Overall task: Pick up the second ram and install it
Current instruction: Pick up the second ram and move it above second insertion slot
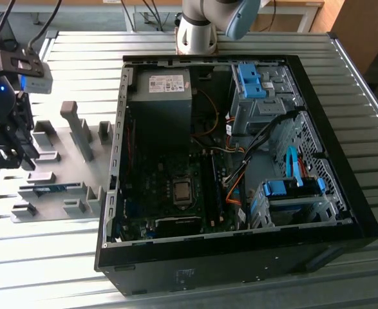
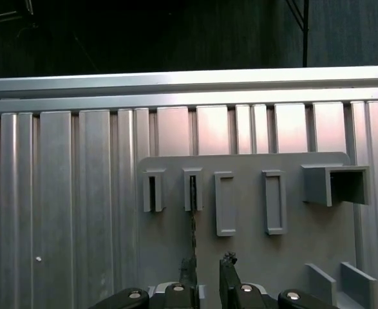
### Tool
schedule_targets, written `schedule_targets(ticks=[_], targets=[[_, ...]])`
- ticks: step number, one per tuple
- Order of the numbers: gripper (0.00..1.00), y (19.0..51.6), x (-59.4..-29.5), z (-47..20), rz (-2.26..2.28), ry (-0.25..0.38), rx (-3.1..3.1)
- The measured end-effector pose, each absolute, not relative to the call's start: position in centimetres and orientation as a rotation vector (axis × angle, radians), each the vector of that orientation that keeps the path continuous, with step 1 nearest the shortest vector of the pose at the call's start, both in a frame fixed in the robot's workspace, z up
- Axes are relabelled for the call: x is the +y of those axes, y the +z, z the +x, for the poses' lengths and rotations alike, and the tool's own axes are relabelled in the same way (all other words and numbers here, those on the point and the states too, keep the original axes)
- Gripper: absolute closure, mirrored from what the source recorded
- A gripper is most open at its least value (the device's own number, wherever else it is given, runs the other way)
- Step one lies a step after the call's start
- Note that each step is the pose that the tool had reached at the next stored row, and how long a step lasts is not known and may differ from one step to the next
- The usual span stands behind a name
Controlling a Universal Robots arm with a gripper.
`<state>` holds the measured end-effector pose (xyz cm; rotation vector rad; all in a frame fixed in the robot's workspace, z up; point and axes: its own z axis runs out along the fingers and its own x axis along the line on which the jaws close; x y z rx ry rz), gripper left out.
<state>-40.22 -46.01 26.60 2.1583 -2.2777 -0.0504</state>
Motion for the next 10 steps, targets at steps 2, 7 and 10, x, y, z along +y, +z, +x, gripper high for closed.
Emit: schedule_targets(ticks=[2,7,10], targets=[[0.70,26.5,-46.0,-40.2,2.159,-0.051,-2.277],[0.70,25.9,-46.2,-40.2,2.159,-0.051,-2.277],[0.70,25.4,-46.2,-40.2,2.159,-0.050,-2.278]])
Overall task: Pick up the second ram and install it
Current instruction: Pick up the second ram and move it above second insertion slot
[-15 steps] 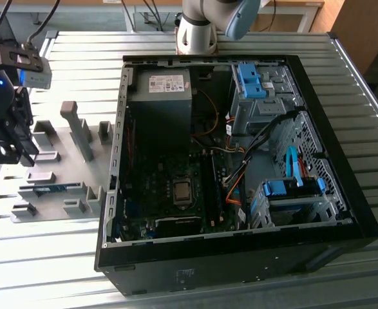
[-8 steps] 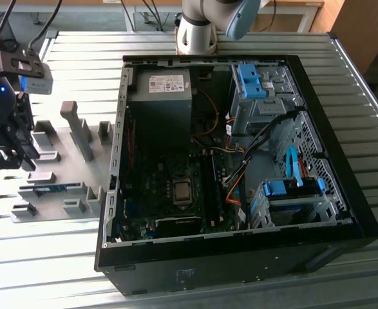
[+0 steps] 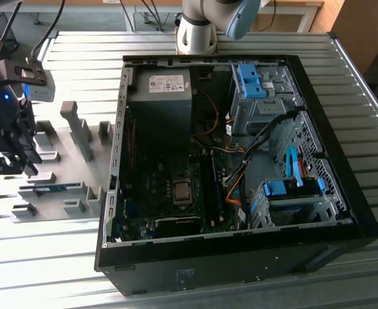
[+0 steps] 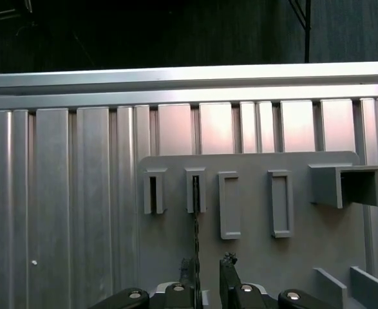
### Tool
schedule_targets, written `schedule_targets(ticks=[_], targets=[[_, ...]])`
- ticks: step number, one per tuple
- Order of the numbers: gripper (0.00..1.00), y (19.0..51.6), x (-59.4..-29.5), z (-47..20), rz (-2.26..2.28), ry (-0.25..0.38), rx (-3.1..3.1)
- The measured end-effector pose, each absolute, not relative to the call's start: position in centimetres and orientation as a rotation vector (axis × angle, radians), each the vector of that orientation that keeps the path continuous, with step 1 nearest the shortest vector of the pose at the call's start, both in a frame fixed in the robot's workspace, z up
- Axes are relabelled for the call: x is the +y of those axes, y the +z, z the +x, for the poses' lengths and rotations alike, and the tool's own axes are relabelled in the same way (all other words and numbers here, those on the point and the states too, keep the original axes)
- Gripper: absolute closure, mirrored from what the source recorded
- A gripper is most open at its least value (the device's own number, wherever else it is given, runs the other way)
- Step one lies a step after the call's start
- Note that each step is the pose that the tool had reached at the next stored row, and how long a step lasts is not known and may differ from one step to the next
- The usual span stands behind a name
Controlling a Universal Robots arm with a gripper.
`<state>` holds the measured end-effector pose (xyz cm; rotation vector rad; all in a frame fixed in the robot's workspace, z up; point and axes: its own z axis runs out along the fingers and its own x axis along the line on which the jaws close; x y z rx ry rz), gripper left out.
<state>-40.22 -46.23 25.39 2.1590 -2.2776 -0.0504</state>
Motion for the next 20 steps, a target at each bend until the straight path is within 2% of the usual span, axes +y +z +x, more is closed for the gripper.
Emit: schedule_targets(ticks=[10,20], targets=[[0.70,23.6,-46.6,-40.2,2.162,-0.050,-2.274],[0.70,23.4,-46.6,-40.2,2.163,-0.050,-2.274]])
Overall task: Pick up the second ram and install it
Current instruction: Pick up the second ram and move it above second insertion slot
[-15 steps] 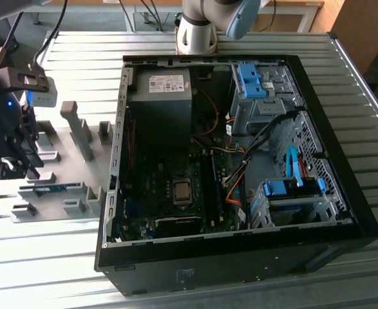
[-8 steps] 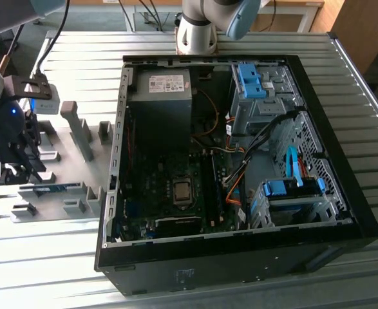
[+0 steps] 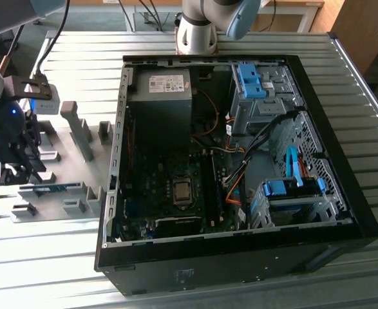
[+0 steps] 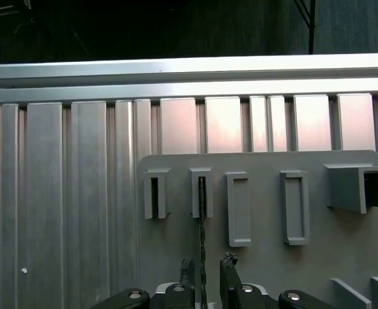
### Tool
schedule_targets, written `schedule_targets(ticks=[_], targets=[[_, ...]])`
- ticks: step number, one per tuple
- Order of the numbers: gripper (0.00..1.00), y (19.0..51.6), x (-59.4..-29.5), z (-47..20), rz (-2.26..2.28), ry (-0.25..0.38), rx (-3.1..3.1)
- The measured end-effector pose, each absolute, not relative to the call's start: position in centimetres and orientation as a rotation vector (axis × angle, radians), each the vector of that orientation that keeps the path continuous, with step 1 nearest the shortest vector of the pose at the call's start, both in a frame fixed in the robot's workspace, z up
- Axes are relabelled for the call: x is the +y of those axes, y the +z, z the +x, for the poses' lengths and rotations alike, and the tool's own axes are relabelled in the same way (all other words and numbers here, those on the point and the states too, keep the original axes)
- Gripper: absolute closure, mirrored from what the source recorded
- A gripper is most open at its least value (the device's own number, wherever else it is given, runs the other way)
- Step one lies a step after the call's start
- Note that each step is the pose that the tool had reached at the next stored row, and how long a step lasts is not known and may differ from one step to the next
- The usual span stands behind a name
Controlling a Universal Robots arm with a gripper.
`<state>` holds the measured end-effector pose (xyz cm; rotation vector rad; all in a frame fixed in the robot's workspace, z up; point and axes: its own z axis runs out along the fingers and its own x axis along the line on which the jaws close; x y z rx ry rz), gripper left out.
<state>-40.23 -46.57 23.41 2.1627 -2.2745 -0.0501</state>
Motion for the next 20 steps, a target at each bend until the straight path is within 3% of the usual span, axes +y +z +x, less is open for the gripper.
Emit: schedule_targets(ticks=[3,4,20], targets=[[0.69,23.0,-46.6,-40.2,2.164,-0.051,-2.273],[0.63,22.9,-46.6,-40.2,2.166,-0.052,-2.273],[0.63,21.0,-46.6,-40.3,2.181,-0.031,-2.274]])
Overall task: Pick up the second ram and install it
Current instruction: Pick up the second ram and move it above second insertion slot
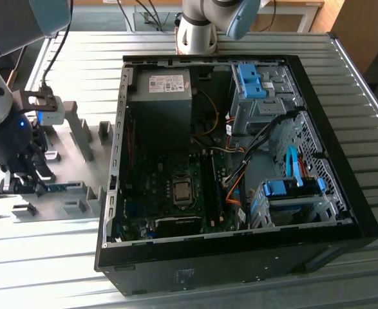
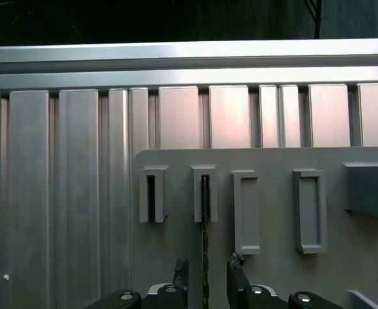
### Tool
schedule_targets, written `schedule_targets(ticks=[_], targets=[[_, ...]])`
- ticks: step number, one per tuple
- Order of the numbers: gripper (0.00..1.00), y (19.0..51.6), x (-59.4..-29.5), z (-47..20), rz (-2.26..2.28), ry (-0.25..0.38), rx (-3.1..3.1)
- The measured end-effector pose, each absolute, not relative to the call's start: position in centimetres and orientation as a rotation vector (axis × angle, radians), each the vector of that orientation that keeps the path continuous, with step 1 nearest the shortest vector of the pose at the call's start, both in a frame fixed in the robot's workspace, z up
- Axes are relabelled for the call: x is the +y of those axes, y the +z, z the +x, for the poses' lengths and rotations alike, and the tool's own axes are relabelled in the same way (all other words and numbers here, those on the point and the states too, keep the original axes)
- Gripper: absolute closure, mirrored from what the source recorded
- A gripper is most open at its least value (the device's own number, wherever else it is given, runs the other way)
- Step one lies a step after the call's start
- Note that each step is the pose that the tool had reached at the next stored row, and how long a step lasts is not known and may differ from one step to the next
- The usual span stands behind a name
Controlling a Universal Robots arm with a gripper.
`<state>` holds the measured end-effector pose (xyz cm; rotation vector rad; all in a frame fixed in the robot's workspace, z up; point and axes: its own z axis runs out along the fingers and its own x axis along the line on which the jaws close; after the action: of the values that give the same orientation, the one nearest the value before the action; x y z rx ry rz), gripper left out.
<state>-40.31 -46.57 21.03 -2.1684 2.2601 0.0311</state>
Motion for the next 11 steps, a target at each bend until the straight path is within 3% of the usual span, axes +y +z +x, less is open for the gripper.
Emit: schedule_targets(ticks=[11], targets=[[0.65,19.9,-46.6,-40.3,-2.168,0.030,2.260]])
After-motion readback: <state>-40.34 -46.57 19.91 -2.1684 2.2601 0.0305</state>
